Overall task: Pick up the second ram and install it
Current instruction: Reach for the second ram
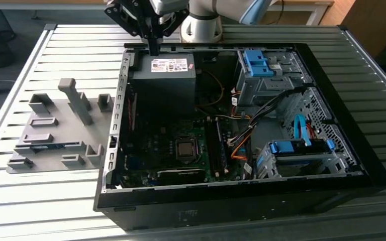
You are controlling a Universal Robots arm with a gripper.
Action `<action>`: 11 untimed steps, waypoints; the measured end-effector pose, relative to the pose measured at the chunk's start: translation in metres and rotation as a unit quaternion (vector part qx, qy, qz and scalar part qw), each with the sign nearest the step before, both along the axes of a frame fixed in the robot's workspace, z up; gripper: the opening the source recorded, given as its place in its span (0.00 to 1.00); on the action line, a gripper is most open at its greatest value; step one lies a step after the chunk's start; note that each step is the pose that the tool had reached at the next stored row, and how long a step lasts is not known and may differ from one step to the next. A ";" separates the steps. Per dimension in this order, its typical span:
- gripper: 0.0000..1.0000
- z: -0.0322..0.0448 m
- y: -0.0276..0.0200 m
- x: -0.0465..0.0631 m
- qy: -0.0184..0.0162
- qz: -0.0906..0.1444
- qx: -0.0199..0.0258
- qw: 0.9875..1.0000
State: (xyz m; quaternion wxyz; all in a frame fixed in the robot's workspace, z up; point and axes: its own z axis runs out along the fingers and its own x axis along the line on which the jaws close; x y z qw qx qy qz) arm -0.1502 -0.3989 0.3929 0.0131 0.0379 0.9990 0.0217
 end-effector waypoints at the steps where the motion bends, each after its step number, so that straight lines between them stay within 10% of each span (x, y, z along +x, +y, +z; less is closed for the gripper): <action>1: 0.11 0.0000 0.0000 0.000 0.000 0.000 0.000 1.000; 11: 0.11 0.0000 0.0000 -0.004 0.000 0.000 0.000 1.000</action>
